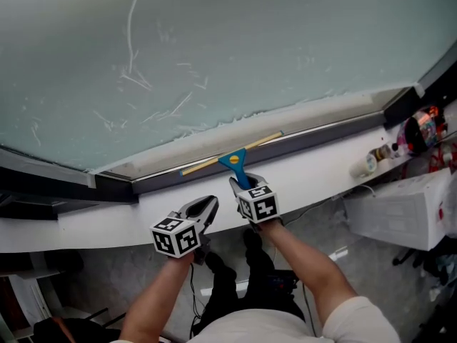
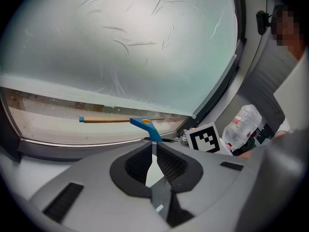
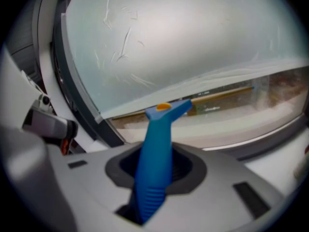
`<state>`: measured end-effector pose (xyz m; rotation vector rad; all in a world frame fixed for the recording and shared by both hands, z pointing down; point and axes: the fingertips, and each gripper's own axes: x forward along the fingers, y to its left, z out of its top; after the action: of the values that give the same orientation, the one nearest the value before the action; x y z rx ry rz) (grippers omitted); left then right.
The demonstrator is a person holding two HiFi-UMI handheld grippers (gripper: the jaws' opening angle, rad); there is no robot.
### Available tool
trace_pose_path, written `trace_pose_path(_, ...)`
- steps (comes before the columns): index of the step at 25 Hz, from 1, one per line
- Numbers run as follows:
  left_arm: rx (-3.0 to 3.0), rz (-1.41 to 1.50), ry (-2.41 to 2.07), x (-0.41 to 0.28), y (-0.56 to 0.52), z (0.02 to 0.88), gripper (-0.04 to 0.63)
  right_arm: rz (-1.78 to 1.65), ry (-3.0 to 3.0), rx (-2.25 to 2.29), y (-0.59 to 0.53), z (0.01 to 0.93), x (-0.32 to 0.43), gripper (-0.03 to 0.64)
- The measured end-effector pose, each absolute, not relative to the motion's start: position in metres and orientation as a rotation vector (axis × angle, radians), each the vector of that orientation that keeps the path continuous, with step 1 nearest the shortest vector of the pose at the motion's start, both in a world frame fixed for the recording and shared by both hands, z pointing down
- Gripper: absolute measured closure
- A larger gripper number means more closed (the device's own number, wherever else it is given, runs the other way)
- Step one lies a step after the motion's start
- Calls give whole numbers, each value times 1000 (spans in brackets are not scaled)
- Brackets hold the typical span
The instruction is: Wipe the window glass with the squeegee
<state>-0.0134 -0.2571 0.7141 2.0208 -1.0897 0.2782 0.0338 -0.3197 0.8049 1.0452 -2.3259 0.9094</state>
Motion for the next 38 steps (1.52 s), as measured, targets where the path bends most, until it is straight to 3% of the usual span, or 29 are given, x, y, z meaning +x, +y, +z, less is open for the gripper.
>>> trace_pose_path(14,2106,182,-1104,-2,-217,647,543,769,-2220,1076,-267,756,83,499)
trace_pose_path(27,2236,145,-1040,0,-161,595,543,844,-2318,1102,-207,687,107,499)
trace_pose_path(38,2308,88,-1045,38,-178,558,543,590,-2283,1160,-220,634,163,499)
